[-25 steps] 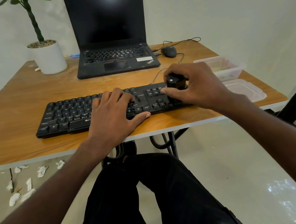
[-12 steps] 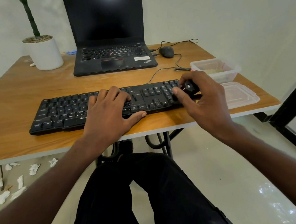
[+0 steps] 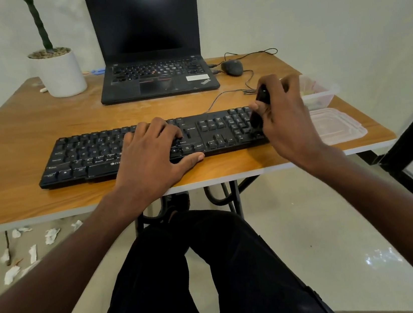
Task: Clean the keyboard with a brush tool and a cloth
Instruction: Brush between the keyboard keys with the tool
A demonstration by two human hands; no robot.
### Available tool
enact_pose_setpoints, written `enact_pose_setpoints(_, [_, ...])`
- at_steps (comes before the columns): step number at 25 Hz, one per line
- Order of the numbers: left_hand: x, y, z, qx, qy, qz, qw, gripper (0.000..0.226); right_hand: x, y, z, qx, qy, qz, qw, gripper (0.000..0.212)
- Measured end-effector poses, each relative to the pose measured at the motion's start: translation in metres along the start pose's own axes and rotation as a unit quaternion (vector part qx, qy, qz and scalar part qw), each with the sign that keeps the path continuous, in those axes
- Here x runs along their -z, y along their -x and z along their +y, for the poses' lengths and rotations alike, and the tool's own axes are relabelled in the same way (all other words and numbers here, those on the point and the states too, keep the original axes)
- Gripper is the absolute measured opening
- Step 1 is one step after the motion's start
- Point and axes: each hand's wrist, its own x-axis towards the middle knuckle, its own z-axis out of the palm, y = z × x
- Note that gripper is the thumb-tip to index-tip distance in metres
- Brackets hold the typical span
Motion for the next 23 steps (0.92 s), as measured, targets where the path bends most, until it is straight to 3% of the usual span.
enact_pose_setpoints(3, [-0.001,0.000,-0.001,-0.002,0.000,0.000,1.000,0.066,0.011,-0.007,0.001,0.020,-0.049,0.027,0.998,0.026])
enact_pose_setpoints(11, [-0.001,0.001,-0.001,0.001,-0.013,0.005,1.000,0.067,0.053,-0.016,0.004,0.024,0.011,-0.206,0.978,0.018])
enact_pose_setpoints(15, [-0.001,0.001,-0.001,0.000,-0.011,0.004,1.000,0.067,0.043,-0.007,-0.002,0.046,-0.009,-0.148,0.988,0.022])
enact_pose_setpoints(18, [-0.002,0.001,-0.001,-0.001,-0.007,0.007,1.000,0.067,0.045,-0.010,0.005,0.029,0.030,-0.171,0.984,0.019])
enact_pose_setpoints(21, [-0.001,0.000,-0.001,-0.001,-0.010,0.003,1.000,0.066,0.050,-0.017,0.006,-0.016,0.049,-0.053,0.997,0.019])
enact_pose_setpoints(23, [-0.001,0.000,-0.001,-0.001,-0.009,0.005,1.000,0.066,0.044,-0.012,0.005,-0.009,-0.004,-0.035,0.999,0.021])
